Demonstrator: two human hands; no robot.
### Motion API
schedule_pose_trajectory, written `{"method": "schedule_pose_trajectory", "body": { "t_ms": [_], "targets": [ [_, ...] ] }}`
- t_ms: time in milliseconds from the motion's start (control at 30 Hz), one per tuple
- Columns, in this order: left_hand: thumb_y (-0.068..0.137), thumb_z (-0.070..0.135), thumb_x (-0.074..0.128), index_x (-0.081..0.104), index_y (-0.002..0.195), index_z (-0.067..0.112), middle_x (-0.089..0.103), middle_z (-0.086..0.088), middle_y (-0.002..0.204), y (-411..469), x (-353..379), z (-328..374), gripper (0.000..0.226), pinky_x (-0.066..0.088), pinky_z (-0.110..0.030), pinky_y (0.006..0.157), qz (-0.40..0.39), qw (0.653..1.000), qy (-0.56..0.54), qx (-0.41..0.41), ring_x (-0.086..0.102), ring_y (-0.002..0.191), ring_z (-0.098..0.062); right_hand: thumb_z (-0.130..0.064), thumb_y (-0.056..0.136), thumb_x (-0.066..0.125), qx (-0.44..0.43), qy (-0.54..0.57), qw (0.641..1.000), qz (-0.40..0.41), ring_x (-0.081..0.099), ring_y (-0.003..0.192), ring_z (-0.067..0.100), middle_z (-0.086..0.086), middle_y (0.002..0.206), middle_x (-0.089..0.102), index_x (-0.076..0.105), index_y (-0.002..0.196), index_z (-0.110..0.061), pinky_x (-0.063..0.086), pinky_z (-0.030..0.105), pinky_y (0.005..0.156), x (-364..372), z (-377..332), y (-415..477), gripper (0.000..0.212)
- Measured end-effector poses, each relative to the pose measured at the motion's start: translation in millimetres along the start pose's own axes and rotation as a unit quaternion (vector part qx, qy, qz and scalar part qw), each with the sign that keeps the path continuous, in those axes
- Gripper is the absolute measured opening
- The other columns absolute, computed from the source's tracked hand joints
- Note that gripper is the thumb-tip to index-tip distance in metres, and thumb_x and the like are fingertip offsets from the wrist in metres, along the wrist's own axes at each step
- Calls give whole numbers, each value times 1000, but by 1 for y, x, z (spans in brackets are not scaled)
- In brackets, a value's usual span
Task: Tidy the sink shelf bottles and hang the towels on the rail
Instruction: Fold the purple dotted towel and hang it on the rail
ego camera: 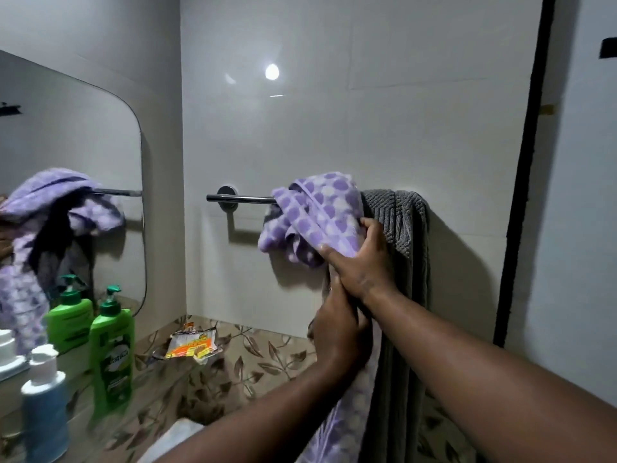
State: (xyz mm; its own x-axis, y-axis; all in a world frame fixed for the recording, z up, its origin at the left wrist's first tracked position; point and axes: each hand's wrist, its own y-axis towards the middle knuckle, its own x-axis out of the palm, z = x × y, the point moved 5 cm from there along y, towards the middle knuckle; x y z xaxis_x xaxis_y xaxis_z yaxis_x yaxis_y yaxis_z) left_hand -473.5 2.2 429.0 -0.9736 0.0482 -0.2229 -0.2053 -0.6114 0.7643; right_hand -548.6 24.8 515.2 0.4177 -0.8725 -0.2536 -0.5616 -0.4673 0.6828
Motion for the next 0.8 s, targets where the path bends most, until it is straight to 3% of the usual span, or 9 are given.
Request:
{"method": "schedule_pose_trajectory", "body": {
  "t_ms": [67, 167, 267, 367, 467, 533, 667, 800],
  "targets": [
    [91, 37, 46, 32, 133, 33, 72, -11, 100, -21, 2, 1, 45, 48, -41, 63, -26, 998, 10, 50, 66, 87, -35, -33, 72, 80, 26, -21, 999, -35, 66, 102, 27, 2, 118, 68, 44, 129, -27, 54, 39, 89, -6, 11, -2, 68],
    [98, 48, 40, 47, 120, 27, 67, -1, 94, -25, -2, 0, 31, 50, -43, 68, -61, 991, 4, 119, 63, 84, -28, -32, 82, 76, 43, -8, 998, -36, 70, 91, 25, -1, 104, 73, 52, 125, -29, 57, 39, 85, -23, 30, -9, 50],
    [100, 32, 44, 58, 101, 17, 57, 0, 93, -3, -18, 10, 20, 47, -45, 74, 1, 982, -10, 187, 55, 84, -25, -42, 90, 70, 17, -11, 1000, -17, 70, 88, 22, -5, 98, 75, 59, 115, -26, 56, 35, 81, -43, 36, -14, 32],
    [96, 26, 48, 63, 118, 15, 59, -6, 117, 34, -35, 28, 28, 46, -40, 93, 76, 979, 19, 187, 56, 107, -29, -53, 94, 61, -1, -42, 999, -25, 69, 85, 19, -7, 96, 74, 59, 119, -27, 53, 33, 77, -64, 39, -18, 36],
    [92, 28, 56, 55, 142, 26, 49, -8, 145, 65, -37, 52, 50, 36, -41, 109, 65, 974, 114, 186, 45, 132, -30, -55, 95, 57, -9, -74, 997, -37, 68, 82, 20, -7, 91, 74, 59, 121, -31, 55, 36, 76, -87, 43, -28, 36],
    [94, 29, 60, 58, 140, 29, 49, -6, 149, 75, -33, 67, 46, 36, -45, 111, 55, 962, 173, 203, 45, 134, -32, -58, 97, 52, -13, -78, 996, -42, 69, 93, 22, -3, 104, 75, 61, 125, -29, 55, 38, 84, -104, 47, -35, 41],
    [94, 27, 58, 65, 105, 24, 64, 0, 117, 71, -18, 98, 13, 38, -43, 95, 50, 937, 223, 263, 57, 112, -31, -43, 103, 48, 12, -89, 996, -25, 67, 107, 29, 6, 114, 74, 66, 121, -20, 50, 35, 87, -148, 62, -43, 35],
    [98, 18, 54, 55, 93, 15, 65, -9, 85, 44, 11, 134, 5, 38, -39, 68, 10, 944, 164, 285, 62, 80, -37, -30, 102, 49, 32, -116, 992, 45, 65, 100, 31, 9, 109, 71, 70, 109, -13, 51, 37, 83, -203, 70, -47, 27]
  ]
}}
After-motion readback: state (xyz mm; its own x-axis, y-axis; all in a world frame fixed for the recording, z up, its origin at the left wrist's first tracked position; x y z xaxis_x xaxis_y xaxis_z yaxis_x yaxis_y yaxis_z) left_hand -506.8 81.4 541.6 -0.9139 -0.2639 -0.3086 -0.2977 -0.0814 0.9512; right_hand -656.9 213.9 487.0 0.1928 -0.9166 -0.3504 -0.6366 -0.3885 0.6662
